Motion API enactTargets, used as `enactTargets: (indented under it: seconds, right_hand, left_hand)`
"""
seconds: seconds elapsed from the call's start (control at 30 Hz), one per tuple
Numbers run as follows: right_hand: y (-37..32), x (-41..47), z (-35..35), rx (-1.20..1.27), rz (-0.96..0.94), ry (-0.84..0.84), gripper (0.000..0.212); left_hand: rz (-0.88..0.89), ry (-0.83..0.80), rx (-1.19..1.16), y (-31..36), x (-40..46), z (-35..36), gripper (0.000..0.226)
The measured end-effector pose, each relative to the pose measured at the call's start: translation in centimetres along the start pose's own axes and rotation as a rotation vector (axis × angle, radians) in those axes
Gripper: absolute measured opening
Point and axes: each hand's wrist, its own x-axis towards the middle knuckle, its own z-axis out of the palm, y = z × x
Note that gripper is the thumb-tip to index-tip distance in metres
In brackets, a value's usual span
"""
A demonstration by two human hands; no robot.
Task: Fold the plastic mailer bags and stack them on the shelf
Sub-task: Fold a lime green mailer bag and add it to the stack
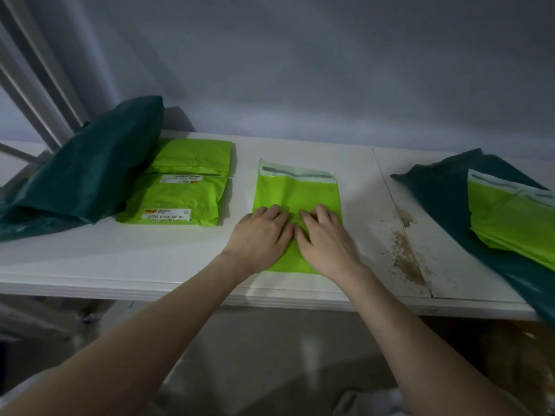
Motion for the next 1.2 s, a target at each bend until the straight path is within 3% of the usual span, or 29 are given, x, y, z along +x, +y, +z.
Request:
enactTargets:
  seconds: [0.13, 0.3, 0.43, 0.57, 0.7, 0.8, 0.93, 1.07, 1.2]
  right_hand:
    - [0.0, -0.5, 0.6, 0.003, -0.018, -0.062, 0.079]
    - [0.0, -0.5, 0.9, 0.001, 0.033, -0.113, 0.058]
    - [-0.1, -0.5, 0.6, 0.019, 0.060, -0.137, 0.061]
    - [0.2, 0.0, -0.2, 0.113, 0.082, -0.153, 0.067]
    - [0.8, 1.0, -1.8, 0.186, 0.121, -0.071, 0.068]
    - [1.2, 2.2, -2.1, 0.153, 0.090, 0.078, 0.060]
    - [1.3, 3.9, -1.2, 0.081, 0.031, 0.082, 0.053]
    - [1.2, 4.7, 0.7, 0.050, 0.017, -0.064, 0.049]
    - [1.4, 4.8, 1.2, 0.062, 0.032, -0.129, 0.049]
  left_hand:
    - [-0.033, -0.039, -0.037, 0.0, -0.4, 0.6, 0.085]
    - [-0.041, -0.151, -0.016, -1.0, -0.1, 2.5, 0.102]
    - [-0.112, -0.167, -0.059, -0.1, -0.5, 1.5, 0.092]
    - [-0.201, -0.182, -0.197, 0.1, -0.2, 0.6, 0.067]
    - [-0.250, -0.003, -0.232, -0.4, 0.8, -0.9, 0.078]
    - [-0.196, 0.079, -0.209, -0.7, 2.1, -1.0, 0.064]
    - [-0.144, -0.036, -0.231, -0.3, 3.4, -0.2, 0.052]
    - [-0.152, -0.181, -0.204, -0.3, 3.8, 0.8, 0.049]
    - [-0.158, -0.210, -0.175, -0.2, 4.0, 1.2, 0.051]
